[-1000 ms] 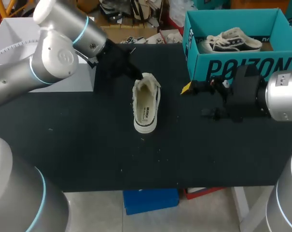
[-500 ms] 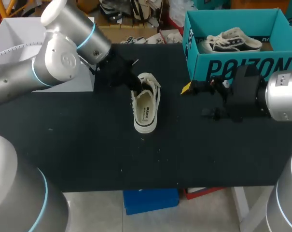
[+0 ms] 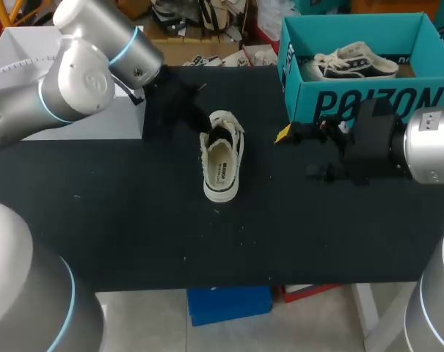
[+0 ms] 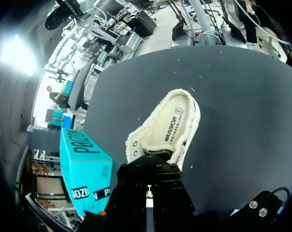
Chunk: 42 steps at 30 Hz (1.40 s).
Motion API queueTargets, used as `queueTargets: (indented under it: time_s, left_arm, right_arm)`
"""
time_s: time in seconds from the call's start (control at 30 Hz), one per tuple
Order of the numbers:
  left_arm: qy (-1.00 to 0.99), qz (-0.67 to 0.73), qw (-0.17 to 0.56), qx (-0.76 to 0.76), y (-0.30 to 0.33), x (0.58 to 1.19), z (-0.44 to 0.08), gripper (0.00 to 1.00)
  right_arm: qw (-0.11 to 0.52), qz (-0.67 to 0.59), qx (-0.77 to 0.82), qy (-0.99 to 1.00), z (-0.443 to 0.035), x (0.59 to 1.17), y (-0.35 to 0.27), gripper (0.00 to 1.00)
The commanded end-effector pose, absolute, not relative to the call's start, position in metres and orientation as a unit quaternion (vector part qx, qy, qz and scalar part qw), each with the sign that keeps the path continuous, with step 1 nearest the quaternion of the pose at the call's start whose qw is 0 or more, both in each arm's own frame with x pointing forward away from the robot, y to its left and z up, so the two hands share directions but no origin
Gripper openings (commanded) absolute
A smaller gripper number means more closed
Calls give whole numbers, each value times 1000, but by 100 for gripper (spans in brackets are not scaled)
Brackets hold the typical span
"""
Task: Take the shoe out of the shoebox, open the shoe tongue, remove and reinsert the insole, then place the shoe into the shoebox
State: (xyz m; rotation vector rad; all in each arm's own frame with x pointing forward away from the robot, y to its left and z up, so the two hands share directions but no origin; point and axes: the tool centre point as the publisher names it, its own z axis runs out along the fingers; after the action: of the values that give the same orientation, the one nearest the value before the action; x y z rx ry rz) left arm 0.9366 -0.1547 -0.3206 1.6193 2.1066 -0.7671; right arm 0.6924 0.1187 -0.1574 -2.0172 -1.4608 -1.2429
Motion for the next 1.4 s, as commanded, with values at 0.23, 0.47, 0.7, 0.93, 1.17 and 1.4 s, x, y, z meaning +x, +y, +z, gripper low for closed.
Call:
queueTargets:
  time_s: [0.23, 0.47, 0.7, 0.93, 1.17, 1.4]
  left_arm:
    - [745, -191, 148, 622, -127, 935, -303, 33]
    - [737, -172, 132, 640, -129, 934, -319, 44]
    - [731, -149, 120, 655, -132, 939, -335, 38]
    - [724, -146, 110, 665, -136, 942, -346, 31]
    - [718, -137, 98, 675, -136, 943, -357, 37]
    - [708, -130, 90, 688, -139, 941, -365, 36]
  right_arm:
    - [177, -439, -714, -516, -157, 692, 119, 100]
    - [177, -439, -714, -516, -157, 692, 119, 100]
    - [177, -439, -714, -516, -157, 692, 119, 100]
    - [177, -439, -714, -516, -157, 692, 119, 100]
    - [177, -439, -714, -516, -157, 692, 119, 100]
    - [177, -439, -714, -516, -157, 692, 119, 100]
